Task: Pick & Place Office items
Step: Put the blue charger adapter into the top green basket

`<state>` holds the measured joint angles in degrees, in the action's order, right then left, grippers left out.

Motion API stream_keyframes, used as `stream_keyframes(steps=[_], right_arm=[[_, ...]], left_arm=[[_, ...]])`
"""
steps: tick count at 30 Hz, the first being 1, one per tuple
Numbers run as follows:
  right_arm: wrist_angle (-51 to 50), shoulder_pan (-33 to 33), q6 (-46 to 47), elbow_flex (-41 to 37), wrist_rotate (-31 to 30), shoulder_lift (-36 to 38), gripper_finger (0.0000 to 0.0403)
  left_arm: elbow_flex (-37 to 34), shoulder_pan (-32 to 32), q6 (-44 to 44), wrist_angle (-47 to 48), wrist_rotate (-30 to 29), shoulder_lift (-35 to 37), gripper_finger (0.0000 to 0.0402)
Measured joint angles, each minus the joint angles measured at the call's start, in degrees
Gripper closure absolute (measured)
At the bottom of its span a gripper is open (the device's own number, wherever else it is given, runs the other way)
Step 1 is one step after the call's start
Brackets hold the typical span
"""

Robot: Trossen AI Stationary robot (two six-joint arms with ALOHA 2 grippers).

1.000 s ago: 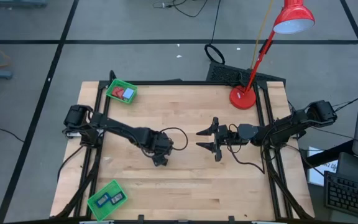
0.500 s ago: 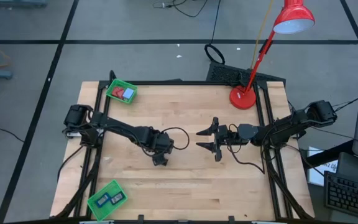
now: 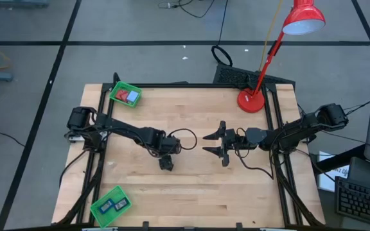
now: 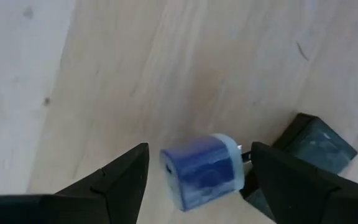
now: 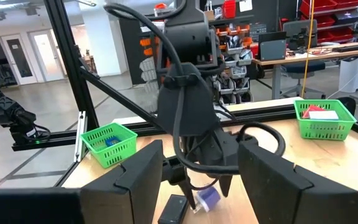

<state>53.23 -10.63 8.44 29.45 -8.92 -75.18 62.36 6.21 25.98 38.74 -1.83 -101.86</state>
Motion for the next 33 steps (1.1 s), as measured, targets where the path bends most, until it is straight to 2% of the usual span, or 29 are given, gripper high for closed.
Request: stream_keyframes(steps=[11, 18, 25, 33], right_arm=[[-0.2, 0.0, 0.6, 0.0, 0.0, 0.0, 0.0206], [-0.2, 0.0, 0.6, 0.0, 0.0, 0.0, 0.0206], [-0.2, 0.0, 0.5, 0.0, 0.0, 0.0, 0.0206], [-0.3, 0.0, 0.5, 0.0, 0.0, 0.0, 0.0206]], left_arm=[[-3.3, -0.4, 1.4, 0.0, -0.9, 0.0, 0.0118], [-3.4, -0.4, 0.7, -1.7, -3.0, 0.0, 0.0166], [-3.2, -0.4, -8.4, -3.2, -5.1, 0.0, 0.0203], [-3.2, -0.4, -19.7, -7.0, -6.8, 0.0, 0.0223]])
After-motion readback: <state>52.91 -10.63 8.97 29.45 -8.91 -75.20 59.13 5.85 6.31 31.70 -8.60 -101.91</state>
